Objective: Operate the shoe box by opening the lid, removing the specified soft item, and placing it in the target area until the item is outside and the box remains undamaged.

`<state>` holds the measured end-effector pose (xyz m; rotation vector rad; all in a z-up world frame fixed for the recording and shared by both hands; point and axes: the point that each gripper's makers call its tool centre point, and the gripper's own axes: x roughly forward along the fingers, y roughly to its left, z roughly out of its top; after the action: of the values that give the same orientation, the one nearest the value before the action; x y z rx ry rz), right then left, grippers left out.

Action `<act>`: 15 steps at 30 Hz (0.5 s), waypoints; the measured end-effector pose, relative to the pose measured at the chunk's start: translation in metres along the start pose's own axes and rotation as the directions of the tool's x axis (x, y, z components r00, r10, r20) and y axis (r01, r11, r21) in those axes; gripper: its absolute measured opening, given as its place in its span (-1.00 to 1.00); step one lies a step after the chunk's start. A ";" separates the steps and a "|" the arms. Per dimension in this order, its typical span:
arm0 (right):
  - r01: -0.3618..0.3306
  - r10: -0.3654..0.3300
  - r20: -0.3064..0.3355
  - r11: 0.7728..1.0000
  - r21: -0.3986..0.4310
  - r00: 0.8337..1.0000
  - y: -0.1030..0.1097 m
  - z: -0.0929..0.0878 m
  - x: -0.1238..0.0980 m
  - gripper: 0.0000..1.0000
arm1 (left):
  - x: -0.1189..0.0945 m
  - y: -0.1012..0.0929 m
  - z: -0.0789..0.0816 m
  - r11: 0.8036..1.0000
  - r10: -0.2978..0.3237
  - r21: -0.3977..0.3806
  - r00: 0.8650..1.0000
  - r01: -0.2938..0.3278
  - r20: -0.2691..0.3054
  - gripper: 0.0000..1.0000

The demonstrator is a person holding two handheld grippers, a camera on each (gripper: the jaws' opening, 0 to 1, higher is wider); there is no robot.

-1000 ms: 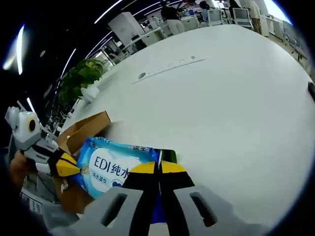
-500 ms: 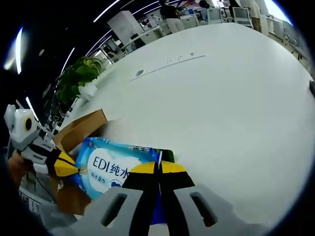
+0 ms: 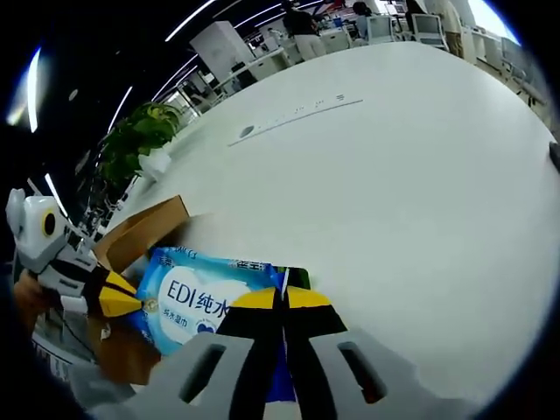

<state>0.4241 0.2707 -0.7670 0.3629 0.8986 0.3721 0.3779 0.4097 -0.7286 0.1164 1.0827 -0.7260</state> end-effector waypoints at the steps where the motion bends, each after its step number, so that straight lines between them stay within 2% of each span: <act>1: 0.003 -0.003 0.000 1.000 -0.004 1.000 0.000 0.000 0.000 -1.00 | -0.001 0.000 0.000 1.000 0.004 0.001 1.000 -0.004 0.004 -0.95; 7: 0.004 -0.004 0.002 1.000 -0.004 1.000 0.000 0.001 -0.002 -0.99 | -0.009 -0.006 0.003 1.000 -0.009 0.010 1.000 0.009 0.027 -0.73; 8: 0.001 -0.001 0.004 1.000 -0.002 1.000 0.000 0.002 -0.002 -0.98 | -0.010 -0.007 0.006 1.000 -0.017 0.016 0.999 0.017 0.043 -0.75; 9: -0.006 0.006 0.014 1.000 0.007 1.000 0.002 0.004 -0.003 -0.98 | -0.013 -0.010 0.009 0.999 -0.035 -0.011 0.998 0.036 0.058 -0.75; 15: 0.005 -0.004 0.010 1.000 -0.026 1.000 0.005 0.005 -0.004 -0.97 | -0.022 -0.019 0.014 0.998 -0.064 -0.004 0.994 0.065 0.089 -0.71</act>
<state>0.4253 0.2722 -0.7589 0.3382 0.8837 0.3774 0.3721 0.3999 -0.6985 0.0428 1.0072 -0.7786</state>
